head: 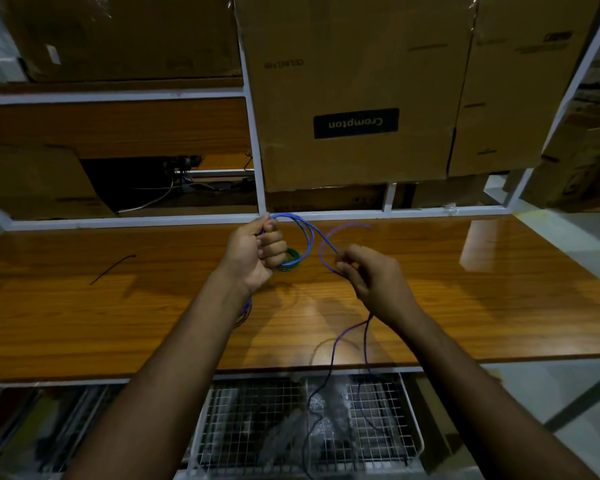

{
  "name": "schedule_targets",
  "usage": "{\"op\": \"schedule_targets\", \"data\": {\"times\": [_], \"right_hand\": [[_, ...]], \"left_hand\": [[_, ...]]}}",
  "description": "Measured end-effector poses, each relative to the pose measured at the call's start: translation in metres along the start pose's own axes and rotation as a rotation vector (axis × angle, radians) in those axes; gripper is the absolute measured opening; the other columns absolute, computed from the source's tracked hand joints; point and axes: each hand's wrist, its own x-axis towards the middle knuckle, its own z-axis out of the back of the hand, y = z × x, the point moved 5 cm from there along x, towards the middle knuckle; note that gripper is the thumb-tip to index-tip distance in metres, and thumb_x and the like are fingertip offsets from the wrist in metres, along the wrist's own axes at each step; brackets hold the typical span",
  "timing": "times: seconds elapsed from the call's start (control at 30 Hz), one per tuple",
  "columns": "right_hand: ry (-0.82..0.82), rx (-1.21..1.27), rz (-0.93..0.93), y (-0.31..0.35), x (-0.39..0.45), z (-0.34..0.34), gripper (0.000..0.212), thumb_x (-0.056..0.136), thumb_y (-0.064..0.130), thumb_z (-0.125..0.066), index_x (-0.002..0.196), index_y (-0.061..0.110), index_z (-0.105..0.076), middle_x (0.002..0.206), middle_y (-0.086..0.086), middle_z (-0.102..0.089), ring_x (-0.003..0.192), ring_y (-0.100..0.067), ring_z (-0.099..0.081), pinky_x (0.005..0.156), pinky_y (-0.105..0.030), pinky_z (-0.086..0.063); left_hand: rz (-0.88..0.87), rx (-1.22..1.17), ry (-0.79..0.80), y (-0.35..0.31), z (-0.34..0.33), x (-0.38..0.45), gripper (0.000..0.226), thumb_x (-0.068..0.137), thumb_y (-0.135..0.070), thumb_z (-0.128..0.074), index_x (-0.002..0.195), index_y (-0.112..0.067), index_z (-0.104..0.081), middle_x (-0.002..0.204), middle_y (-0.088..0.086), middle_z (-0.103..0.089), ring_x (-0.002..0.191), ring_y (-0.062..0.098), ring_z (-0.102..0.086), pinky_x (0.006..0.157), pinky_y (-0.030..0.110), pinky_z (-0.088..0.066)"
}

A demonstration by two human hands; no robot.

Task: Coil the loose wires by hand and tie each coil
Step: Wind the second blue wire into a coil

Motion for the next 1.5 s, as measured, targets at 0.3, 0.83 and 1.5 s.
{"op": "schedule_targets", "data": {"times": [0.3, 0.83, 1.5], "right_hand": [[-0.083, -0.207, 0.221, 0.004, -0.016, -0.006, 0.033, 0.096, 0.018, -0.048, 0.128, 0.021, -0.050, 0.105, -0.003, -0.073, 0.080, -0.015, -0.071, 0.061, -0.032, -0.058], [0.678, 0.701, -0.946, -0.022, -0.036, -0.025, 0.103, 0.080, 0.087, -0.017, 0.151, 0.014, -0.030, 0.098, -0.019, -0.072, 0.056, -0.012, -0.048, 0.047, -0.023, -0.038], [0.456, 1.078, -0.478, -0.031, -0.019, 0.014, 0.034, 0.090, 0.005, -0.060, 0.123, 0.001, -0.060, 0.085, -0.004, -0.057, 0.068, -0.012, -0.052, 0.062, -0.023, -0.043]], "left_hand": [[-0.061, 0.069, -0.043, -0.009, -0.001, 0.002, 0.039, 0.106, -0.032, -0.031, 0.070, -0.019, -0.039, 0.041, -0.010, -0.026, 0.032, 0.004, -0.022, 0.033, 0.018, -0.015], [-0.066, 0.136, 0.006, -0.003, -0.016, 0.002, 0.040, 0.106, -0.033, -0.032, 0.071, -0.018, -0.042, 0.042, -0.009, -0.027, 0.033, 0.004, -0.023, 0.034, 0.019, -0.016], [-0.068, 0.067, 0.035, -0.009, -0.017, -0.003, 0.041, 0.106, -0.031, -0.032, 0.068, -0.018, -0.041, 0.043, -0.009, -0.027, 0.034, 0.005, -0.024, 0.034, 0.018, -0.018]]}}
